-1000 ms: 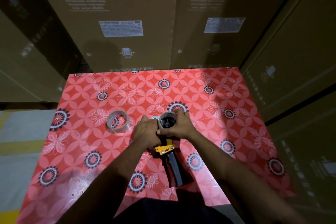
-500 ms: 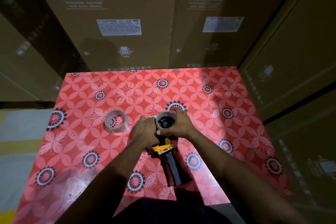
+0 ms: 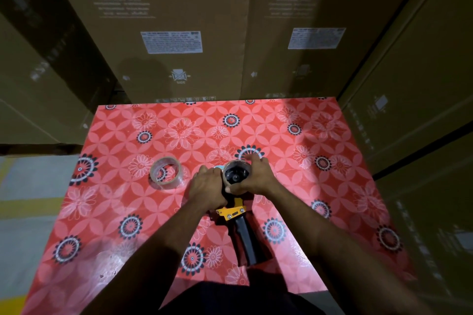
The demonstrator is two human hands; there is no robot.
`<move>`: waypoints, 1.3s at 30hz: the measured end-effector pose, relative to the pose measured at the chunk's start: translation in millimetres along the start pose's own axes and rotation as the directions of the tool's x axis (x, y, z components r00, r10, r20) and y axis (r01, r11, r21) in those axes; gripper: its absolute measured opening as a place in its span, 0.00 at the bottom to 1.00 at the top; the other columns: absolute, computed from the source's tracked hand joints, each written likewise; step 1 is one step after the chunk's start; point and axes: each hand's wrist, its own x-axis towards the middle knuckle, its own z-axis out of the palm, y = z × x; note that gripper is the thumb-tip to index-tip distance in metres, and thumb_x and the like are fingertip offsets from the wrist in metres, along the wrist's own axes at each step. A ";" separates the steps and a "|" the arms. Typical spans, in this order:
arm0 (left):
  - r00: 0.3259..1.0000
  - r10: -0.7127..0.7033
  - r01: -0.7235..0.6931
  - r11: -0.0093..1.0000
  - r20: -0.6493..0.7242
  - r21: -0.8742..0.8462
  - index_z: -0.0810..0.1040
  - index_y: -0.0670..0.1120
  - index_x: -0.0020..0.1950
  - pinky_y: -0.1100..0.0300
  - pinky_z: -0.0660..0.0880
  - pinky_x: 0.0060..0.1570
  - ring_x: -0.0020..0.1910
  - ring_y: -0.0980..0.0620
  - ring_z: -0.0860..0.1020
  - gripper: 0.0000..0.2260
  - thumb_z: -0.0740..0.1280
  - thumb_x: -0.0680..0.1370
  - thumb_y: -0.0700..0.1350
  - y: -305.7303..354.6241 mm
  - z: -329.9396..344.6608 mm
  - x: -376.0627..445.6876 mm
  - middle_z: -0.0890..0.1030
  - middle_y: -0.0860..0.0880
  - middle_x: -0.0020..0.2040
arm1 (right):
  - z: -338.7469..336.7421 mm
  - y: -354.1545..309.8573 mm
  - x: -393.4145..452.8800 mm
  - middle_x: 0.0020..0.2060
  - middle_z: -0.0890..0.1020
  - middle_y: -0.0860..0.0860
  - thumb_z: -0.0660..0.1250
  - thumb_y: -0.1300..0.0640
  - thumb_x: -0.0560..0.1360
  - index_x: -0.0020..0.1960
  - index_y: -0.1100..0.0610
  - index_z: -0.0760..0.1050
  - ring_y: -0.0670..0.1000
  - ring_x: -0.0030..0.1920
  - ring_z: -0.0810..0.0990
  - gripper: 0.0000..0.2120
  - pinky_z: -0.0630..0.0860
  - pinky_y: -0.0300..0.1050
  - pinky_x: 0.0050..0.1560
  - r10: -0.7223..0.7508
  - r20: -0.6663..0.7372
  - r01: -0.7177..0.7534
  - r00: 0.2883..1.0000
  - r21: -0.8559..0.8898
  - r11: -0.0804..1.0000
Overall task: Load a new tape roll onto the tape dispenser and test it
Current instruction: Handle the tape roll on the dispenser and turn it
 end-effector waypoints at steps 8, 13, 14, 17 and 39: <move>1.000 0.019 -0.019 1.000 -0.026 -0.022 0.73 0.50 0.54 0.52 0.73 0.51 0.50 0.49 0.68 0.27 0.77 0.60 0.57 -1.2 1.5 0.6 0.75 0.51 0.48 | -8.3 7.1 3.9 0.59 0.82 0.54 0.87 0.55 0.54 0.65 0.60 0.77 0.55 0.58 0.79 0.42 0.73 0.41 0.52 -0.128 0.012 0.128 0.992 -0.072 0.989; 0.998 0.018 -0.021 0.998 -0.053 -0.052 0.71 0.52 0.55 0.51 0.73 0.51 0.49 0.50 0.68 0.29 0.75 0.59 0.60 -3.0 5.5 3.1 0.75 0.52 0.49 | -3.9 2.9 5.6 0.70 0.72 0.57 0.85 0.45 0.52 0.76 0.54 0.67 0.58 0.67 0.74 0.56 0.73 0.50 0.67 -0.102 0.103 0.119 0.989 -0.167 0.979; 0.998 0.015 -0.019 0.998 -0.060 -0.063 0.70 0.52 0.55 0.51 0.73 0.51 0.49 0.50 0.68 0.29 0.74 0.60 0.62 -3.7 6.7 3.5 0.75 0.52 0.50 | -2.6 2.0 4.0 0.71 0.68 0.58 0.84 0.41 0.50 0.76 0.53 0.65 0.58 0.67 0.72 0.59 0.72 0.51 0.68 -0.081 0.108 0.099 0.991 -0.173 0.980; 0.999 0.025 -0.029 0.997 -0.048 -0.072 0.70 0.51 0.57 0.51 0.73 0.51 0.51 0.50 0.68 0.32 0.76 0.59 0.61 -4.5 7.6 3.4 0.74 0.52 0.52 | 2.8 2.2 0.3 0.70 0.65 0.59 0.85 0.40 0.53 0.73 0.58 0.63 0.60 0.67 0.72 0.57 0.76 0.52 0.65 -0.013 0.018 0.015 1.000 -0.118 0.993; 0.998 0.017 -0.021 0.998 -0.065 -0.067 0.71 0.50 0.56 0.52 0.74 0.52 0.51 0.50 0.68 0.33 0.78 0.57 0.62 -3.8 4.0 1.2 0.72 0.52 0.50 | -7.9 2.1 16.2 0.65 0.75 0.57 0.83 0.55 0.58 0.71 0.57 0.71 0.59 0.63 0.76 0.44 0.79 0.47 0.54 -0.080 0.086 0.090 0.993 -0.128 0.988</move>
